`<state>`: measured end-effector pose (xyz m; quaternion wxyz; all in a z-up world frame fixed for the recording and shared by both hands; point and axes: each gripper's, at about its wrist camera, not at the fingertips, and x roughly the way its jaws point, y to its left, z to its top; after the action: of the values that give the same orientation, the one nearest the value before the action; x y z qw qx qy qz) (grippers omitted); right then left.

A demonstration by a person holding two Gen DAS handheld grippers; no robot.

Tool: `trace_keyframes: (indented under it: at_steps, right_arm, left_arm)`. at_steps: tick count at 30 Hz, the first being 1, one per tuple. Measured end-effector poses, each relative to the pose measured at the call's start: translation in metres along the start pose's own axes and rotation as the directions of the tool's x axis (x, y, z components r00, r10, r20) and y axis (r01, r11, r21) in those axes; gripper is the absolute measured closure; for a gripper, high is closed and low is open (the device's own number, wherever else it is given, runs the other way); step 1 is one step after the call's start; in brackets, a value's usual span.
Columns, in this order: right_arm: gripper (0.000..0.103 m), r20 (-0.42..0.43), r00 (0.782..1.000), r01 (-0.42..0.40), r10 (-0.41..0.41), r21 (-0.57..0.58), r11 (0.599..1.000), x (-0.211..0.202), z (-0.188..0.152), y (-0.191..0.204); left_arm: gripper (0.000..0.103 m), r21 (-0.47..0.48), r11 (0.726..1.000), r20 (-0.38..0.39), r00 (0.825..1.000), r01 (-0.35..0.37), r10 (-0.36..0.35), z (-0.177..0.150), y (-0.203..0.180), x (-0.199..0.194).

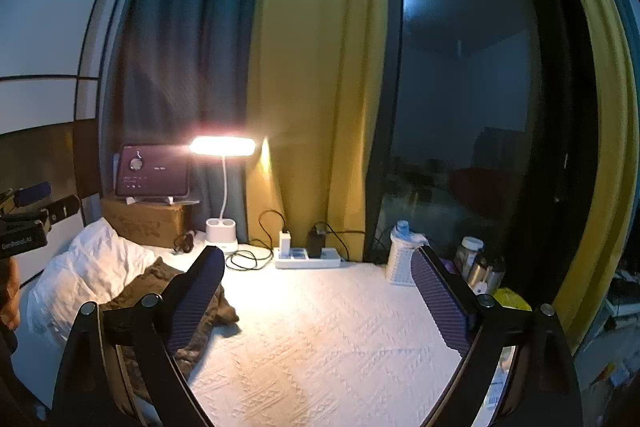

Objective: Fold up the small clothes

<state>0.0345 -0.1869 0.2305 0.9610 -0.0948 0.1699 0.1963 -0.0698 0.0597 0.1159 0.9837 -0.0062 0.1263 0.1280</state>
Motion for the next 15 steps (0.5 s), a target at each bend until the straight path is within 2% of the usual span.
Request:
trace_keyframes:
  at_steps: [15]
  right_arm:
    - [0.005,-0.003,1.0,-0.022,0.022,-0.016,1.0,0.005,0.003,0.017]
  left_arm:
    - [0.014,-0.031,0.999,-0.012,1.0,0.013,-0.014,-0.003,0.011,-0.002]
